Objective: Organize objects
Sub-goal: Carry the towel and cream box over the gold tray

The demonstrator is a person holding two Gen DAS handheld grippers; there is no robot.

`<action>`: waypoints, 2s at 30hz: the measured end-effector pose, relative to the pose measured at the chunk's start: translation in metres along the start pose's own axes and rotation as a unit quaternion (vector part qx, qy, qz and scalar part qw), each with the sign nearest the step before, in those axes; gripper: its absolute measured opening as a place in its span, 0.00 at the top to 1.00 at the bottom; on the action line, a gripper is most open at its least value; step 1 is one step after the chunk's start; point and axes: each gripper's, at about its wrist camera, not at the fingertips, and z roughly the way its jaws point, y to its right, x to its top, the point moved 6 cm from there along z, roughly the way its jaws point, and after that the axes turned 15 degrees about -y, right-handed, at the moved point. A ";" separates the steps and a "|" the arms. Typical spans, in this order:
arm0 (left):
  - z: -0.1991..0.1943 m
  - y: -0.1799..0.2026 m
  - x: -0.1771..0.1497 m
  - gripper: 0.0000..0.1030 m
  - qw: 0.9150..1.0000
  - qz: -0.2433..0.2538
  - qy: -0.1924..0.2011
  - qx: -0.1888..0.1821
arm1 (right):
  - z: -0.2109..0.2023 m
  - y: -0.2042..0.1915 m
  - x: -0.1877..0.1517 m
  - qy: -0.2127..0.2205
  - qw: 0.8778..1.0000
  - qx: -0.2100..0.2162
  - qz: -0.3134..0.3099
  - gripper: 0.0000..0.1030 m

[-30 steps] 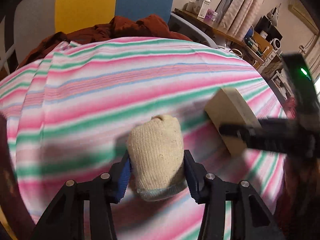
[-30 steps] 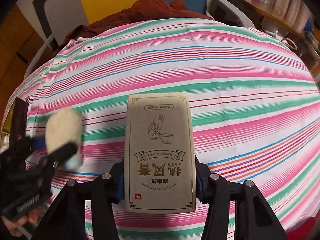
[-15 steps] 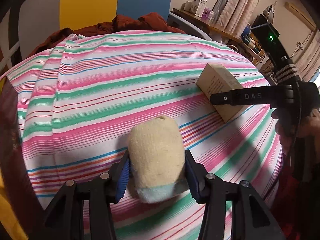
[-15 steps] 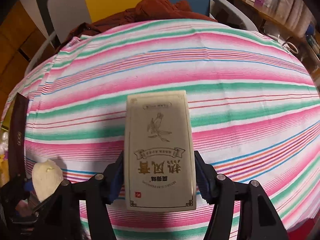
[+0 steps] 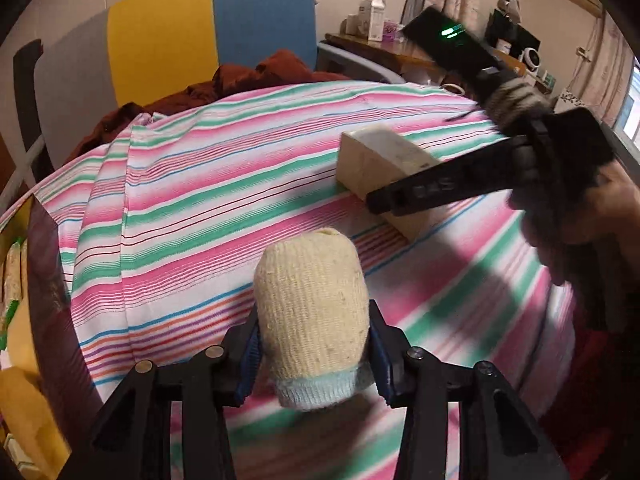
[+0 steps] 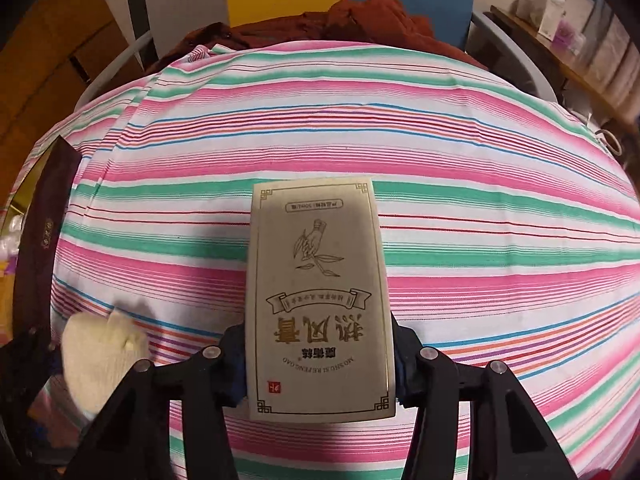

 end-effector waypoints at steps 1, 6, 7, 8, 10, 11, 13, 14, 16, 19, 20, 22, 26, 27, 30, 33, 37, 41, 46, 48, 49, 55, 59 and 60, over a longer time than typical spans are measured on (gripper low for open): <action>-0.004 0.001 -0.002 0.55 1.000 0.001 0.001 0.002 | 0.000 0.000 0.000 0.000 1.000 -0.001 0.000 0.49; -0.028 0.005 -0.010 0.55 1.000 -0.003 0.018 -0.001 | 0.001 -0.002 -0.001 0.005 1.000 -0.010 -0.002 0.49; -0.034 0.005 -0.011 0.55 1.000 -0.001 0.024 0.002 | 0.001 -0.002 -0.001 0.005 1.000 -0.013 -0.003 0.49; -0.040 0.005 -0.012 0.55 1.000 -0.001 0.030 0.004 | 0.002 -0.003 -0.001 0.005 1.000 -0.018 -0.006 0.49; -0.052 0.002 -0.015 0.55 0.999 -0.008 0.039 0.002 | 0.000 0.001 -0.009 0.005 1.000 -0.028 -0.011 0.49; -0.058 0.001 -0.016 0.55 0.999 -0.010 0.044 0.002 | -0.002 0.003 -0.011 0.006 0.999 -0.030 -0.011 0.49; -0.069 -0.004 -0.018 0.55 0.998 -0.014 0.056 0.007 | -0.003 0.005 -0.014 0.006 1.000 -0.029 -0.007 0.49; -0.074 -0.007 -0.020 0.55 0.998 -0.016 0.058 0.009 | -0.004 0.005 -0.015 0.006 1.000 -0.030 -0.006 0.49; -0.081 -0.014 -0.022 0.55 0.998 -0.023 0.062 0.009 | -0.003 0.003 -0.014 0.007 0.999 -0.033 -0.007 0.49; -0.091 -0.026 -0.027 0.55 0.997 -0.035 0.069 0.015 | -0.001 -0.001 -0.014 0.006 0.999 -0.041 -0.016 0.49; -0.096 -0.031 -0.030 0.55 0.996 -0.040 0.072 0.012 | -0.002 -0.001 -0.016 0.007 0.999 -0.042 -0.016 0.49; -0.102 -0.038 -0.034 0.55 0.996 -0.047 0.077 0.013 | -0.003 -0.001 -0.017 0.003 0.999 -0.043 -0.014 0.49; -0.110 -0.047 -0.038 0.55 0.995 -0.053 0.088 0.012 | -0.005 -0.010 -0.023 -0.012 0.998 -0.050 -0.023 0.49; -0.112 -0.049 -0.040 0.55 0.994 -0.054 0.091 0.012 | -0.007 -0.013 -0.028 -0.015 0.998 -0.053 -0.027 0.49; -0.119 -0.054 -0.044 0.55 0.993 -0.057 0.101 0.012 | -0.008 -0.032 -0.033 -0.026 0.997 -0.053 -0.042 0.49; -0.126 -0.059 -0.049 0.55 0.992 -0.060 0.109 0.013 | -0.008 -0.049 -0.041 -0.036 0.996 -0.055 -0.059 0.49; -0.134 -0.068 -0.055 0.55 0.990 -0.065 0.120 0.024 | -0.009 -0.076 -0.053 -0.049 0.995 -0.049 -0.076 0.49; -0.138 -0.075 -0.061 0.55 0.989 -0.074 0.124 0.024 | -0.010 -0.093 -0.066 -0.057 0.994 -0.038 -0.080 0.49; -0.141 -0.081 -0.068 0.55 0.988 -0.081 0.127 0.020 | -0.013 -0.113 -0.081 -0.063 0.994 -0.024 -0.085 0.49; -0.141 -0.083 -0.070 0.55 0.988 -0.083 0.126 0.017 | -0.014 -0.117 -0.086 -0.064 0.994 -0.025 -0.079 0.49; -0.141 -0.084 -0.071 0.55 0.988 -0.085 0.126 0.015 | -0.014 -0.119 -0.088 -0.065 0.995 -0.025 -0.077 0.48; -0.142 -0.095 -0.083 0.55 0.987 -0.094 0.128 0.015 | -0.013 -0.117 -0.099 -0.072 0.997 0.006 -0.042 0.19; -0.142 -0.109 -0.093 0.55 0.986 -0.111 0.126 0.017 | -0.026 -0.111 -0.109 -0.048 0.998 0.037 -0.022 0.20; -0.142 -0.113 -0.095 0.55 0.985 -0.116 0.125 0.017 | -0.030 -0.109 -0.108 -0.040 0.998 0.040 -0.015 0.19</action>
